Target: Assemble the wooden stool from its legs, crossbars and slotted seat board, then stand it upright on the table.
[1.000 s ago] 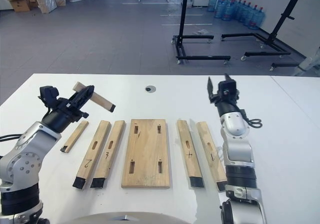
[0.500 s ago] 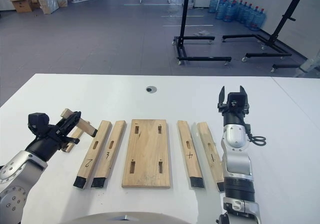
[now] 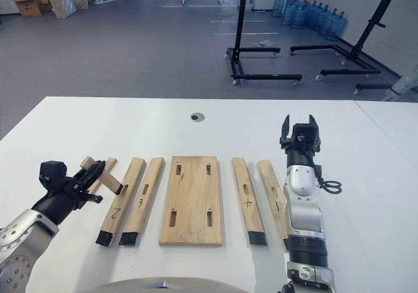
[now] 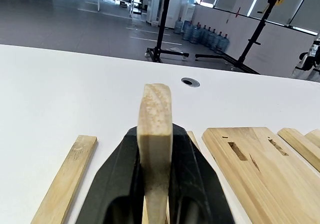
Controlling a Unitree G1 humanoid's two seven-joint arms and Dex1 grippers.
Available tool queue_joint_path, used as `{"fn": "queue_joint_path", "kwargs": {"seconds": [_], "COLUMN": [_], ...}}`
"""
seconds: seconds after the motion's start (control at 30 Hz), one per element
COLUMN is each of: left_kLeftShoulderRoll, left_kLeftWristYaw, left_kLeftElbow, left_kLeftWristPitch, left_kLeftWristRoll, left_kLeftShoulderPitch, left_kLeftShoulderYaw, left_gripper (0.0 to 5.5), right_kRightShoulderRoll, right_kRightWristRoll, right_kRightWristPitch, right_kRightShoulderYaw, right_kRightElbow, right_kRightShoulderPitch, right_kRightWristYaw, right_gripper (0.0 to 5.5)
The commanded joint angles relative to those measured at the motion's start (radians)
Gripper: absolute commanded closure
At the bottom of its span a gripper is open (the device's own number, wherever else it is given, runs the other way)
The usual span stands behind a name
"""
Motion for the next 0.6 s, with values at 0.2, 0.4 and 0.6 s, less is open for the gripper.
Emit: {"fn": "queue_joint_path", "kwargs": {"seconds": [0.2, 0.4, 0.6], "left_kLeftShoulderRoll": [-0.022, -0.022, -0.014], "left_kLeftWristYaw": [0.012, 0.075, 0.156], "left_kLeftElbow": [0.027, -0.028, -0.083], "left_kLeftWristPitch": [-0.034, 0.039, 0.157], "left_kLeftWristRoll": [0.019, -0.032, -0.054], "left_kLeftShoulderPitch": [-0.058, -0.123, -0.138], "left_kLeftShoulderYaw": [-0.011, -0.008, -0.016], "left_gripper": [5.12, 5.12, 5.12], "right_kRightShoulderRoll": [0.001, 0.0, 0.0], "right_kRightWristRoll": [-0.014, -0.014, -0.01], "right_kRightWristPitch": [0.03, 0.031, 0.037], "right_kRightShoulderYaw": [0.013, 0.014, 0.006], "right_kRightElbow": [-0.024, -0.016, -0.02], "right_kRightShoulderPitch": [0.004, 0.004, 0.004], "right_kRightWristYaw": [0.006, 0.005, 0.005], "right_gripper": [2.83, 2.83, 2.83]}}
